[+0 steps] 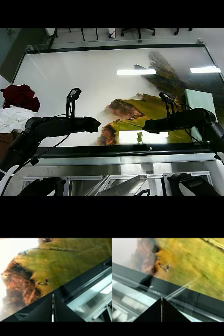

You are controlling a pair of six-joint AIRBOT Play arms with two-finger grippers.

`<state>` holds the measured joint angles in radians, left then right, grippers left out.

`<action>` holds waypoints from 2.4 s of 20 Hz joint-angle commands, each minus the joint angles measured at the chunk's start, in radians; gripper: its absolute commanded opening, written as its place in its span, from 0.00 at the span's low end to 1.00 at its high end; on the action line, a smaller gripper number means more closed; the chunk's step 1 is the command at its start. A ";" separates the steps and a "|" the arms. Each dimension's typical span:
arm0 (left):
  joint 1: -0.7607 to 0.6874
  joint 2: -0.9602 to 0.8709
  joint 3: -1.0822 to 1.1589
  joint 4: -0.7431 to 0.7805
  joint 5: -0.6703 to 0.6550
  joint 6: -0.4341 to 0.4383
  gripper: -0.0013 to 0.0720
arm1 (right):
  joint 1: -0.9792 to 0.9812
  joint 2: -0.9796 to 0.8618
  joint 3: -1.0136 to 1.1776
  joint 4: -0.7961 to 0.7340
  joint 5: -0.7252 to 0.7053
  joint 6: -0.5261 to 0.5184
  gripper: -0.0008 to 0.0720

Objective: Fold the shirts.

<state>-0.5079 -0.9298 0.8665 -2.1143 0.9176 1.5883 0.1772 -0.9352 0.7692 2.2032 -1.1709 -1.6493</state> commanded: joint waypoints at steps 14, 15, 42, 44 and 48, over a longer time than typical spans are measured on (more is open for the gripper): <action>0.493 -0.128 0.264 0.813 0.106 -0.098 0.97 | 0.001 0.000 0.000 0.000 0.000 0.000 0.04; 0.579 -0.179 0.292 0.812 0.053 -0.097 0.97 | 0.001 0.000 0.000 0.000 0.000 0.000 0.04; 0.743 -0.862 1.200 0.612 0.154 -0.043 0.04 | 0.001 0.000 0.000 0.001 0.008 0.000 0.04; 0.638 -0.749 1.201 0.611 0.169 -0.043 0.04 | 0.001 0.000 0.000 0.001 0.010 0.000 0.04; 0.376 -0.567 1.149 0.592 0.313 -0.045 0.04 | 0.001 0.000 0.000 0.001 0.023 0.000 0.04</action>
<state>0.0307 -1.6207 2.0457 -1.5017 1.1355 1.5452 0.1772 -0.9352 0.7692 2.2036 -1.1549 -1.6493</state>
